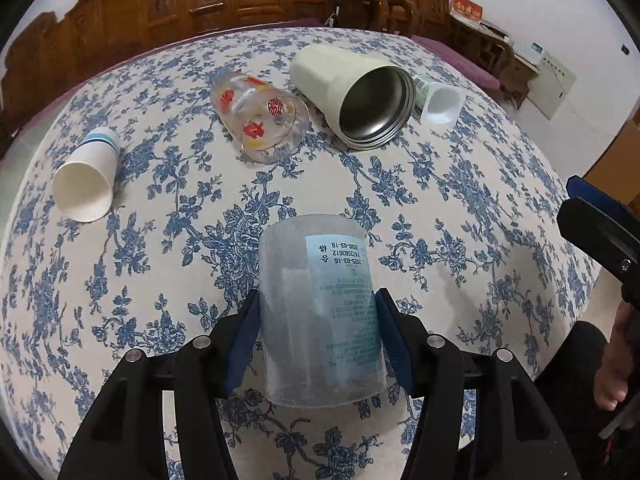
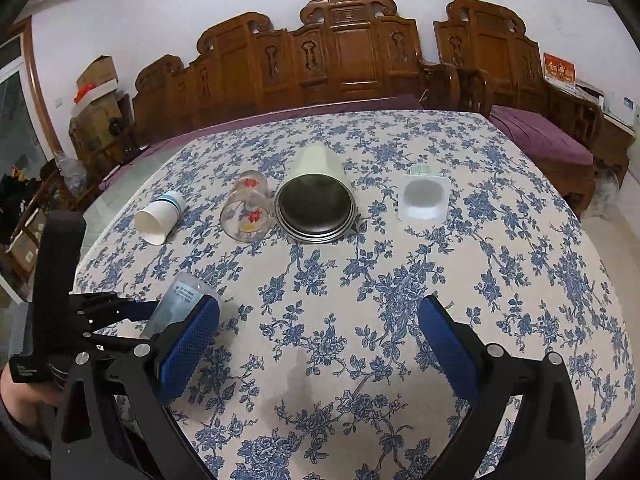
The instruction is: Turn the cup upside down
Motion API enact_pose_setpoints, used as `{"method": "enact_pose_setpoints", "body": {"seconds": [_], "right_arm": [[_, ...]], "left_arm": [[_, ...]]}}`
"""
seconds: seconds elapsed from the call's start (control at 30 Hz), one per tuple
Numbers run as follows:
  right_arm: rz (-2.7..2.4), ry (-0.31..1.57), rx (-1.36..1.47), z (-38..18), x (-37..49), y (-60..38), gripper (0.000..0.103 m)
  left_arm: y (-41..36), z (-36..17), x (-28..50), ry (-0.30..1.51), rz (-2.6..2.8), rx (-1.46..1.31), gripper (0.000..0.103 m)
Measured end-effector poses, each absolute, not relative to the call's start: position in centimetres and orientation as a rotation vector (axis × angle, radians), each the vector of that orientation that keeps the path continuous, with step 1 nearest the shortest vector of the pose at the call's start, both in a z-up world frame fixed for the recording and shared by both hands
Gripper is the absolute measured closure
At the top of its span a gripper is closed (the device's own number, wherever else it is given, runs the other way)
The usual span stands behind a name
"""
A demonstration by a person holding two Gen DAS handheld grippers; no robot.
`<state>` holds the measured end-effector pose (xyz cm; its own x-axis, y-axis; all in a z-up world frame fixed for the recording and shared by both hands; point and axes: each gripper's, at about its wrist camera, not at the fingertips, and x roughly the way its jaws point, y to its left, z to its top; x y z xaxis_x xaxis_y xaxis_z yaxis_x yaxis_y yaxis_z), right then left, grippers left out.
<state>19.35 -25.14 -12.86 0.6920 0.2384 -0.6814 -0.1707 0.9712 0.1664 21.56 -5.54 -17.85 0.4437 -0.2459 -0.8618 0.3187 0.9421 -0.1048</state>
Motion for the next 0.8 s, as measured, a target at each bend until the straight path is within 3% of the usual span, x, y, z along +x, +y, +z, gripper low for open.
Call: {"method": "enact_pose_setpoints", "body": {"seconds": [0.43, 0.8], "right_arm": [[0.271, 0.78, 0.064, -11.5, 20.0, -22.3, 0.005], [0.389, 0.891, 0.06, -12.7, 21.4, -17.0, 0.016]], "left_arm": [[-1.1, -13.4, 19.5, 0.869, -0.245, 0.06, 0.014], [4.5, -11.7, 18.0, 0.776, -0.155, 0.028, 0.012]]}}
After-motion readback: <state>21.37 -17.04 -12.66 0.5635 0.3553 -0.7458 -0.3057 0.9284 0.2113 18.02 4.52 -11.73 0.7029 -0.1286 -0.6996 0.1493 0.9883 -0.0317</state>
